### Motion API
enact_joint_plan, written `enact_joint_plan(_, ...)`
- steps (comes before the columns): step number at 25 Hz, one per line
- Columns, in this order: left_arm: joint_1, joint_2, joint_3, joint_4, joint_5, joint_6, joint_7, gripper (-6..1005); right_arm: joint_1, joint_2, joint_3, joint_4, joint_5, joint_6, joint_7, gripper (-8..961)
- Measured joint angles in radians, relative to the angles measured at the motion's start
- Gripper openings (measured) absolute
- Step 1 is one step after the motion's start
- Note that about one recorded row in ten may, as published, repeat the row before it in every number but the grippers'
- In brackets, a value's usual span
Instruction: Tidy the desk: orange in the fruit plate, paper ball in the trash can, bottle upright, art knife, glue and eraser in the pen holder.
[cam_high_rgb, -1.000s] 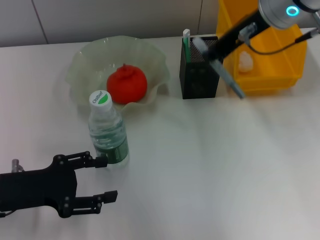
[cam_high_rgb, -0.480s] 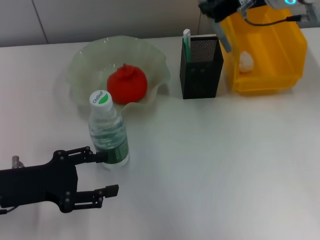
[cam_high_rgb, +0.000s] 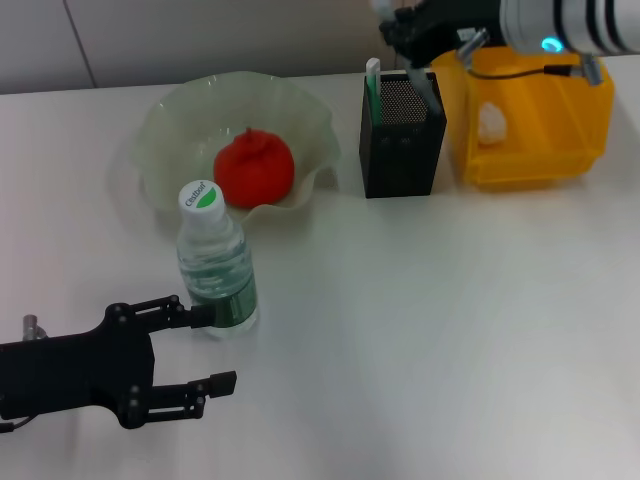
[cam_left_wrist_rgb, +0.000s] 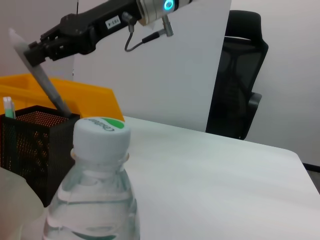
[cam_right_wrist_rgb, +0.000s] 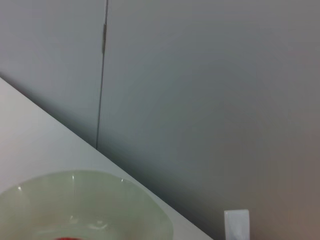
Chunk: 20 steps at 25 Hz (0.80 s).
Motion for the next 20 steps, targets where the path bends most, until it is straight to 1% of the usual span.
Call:
enact_joint_plan(9, -0.004, 0.002, 0.0, -0.021, 0.0, 0.003, 0.0, 790, -0.014, 0.0, -0.032, 0.04, 0.002, 0.063, 0.0, 140)
enact_joint_plan(13, -0.003, 0.003, 0.0, -0.021, 0.0, 0.003, 0.0, 790, -0.022, 0.0, -0.033, 0.049, 0.015, 0.069, 0.007, 140)
enact_joint_plan(19, 0.002, 0.003, 0.0, -0.023, 0.001, 0.004, 0.0, 790, -0.035, 0.0, -0.029, 0.035, 0.028, 0.067, 0.008, 187)
enact_joint_plan(20, 0.002, 0.003, 0.0, -0.023, 0.001, 0.004, 0.0, 790, -0.042, 0.0, -0.027, 0.027, 0.039, 0.065, 0.008, 294)
